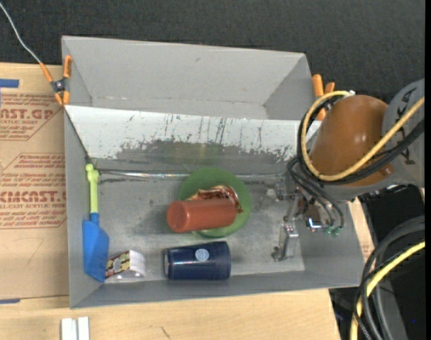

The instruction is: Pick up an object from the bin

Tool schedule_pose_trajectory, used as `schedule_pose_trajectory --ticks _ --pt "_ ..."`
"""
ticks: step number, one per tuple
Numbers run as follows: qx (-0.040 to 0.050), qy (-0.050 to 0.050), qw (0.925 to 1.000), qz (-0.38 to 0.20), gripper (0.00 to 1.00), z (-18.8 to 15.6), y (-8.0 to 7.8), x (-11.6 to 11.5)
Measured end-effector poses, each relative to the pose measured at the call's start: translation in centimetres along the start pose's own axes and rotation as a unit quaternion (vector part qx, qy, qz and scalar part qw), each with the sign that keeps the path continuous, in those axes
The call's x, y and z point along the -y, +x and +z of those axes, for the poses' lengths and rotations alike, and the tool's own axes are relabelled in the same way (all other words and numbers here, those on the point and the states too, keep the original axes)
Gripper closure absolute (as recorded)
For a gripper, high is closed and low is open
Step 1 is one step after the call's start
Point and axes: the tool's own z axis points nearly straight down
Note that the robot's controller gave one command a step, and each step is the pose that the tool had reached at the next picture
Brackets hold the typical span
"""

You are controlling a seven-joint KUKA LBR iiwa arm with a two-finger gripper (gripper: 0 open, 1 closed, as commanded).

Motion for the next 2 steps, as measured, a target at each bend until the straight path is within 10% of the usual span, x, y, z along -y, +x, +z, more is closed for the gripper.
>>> schedule_pose_trajectory --ticks 1,2 --pt "0.0041 0.000 1.0000 -0.001 0.00 -0.4 -0.2 0.0" --pt "0.0003 -0.001 1.0000 0.004 0.00 10.1 -4.1 -7.8"
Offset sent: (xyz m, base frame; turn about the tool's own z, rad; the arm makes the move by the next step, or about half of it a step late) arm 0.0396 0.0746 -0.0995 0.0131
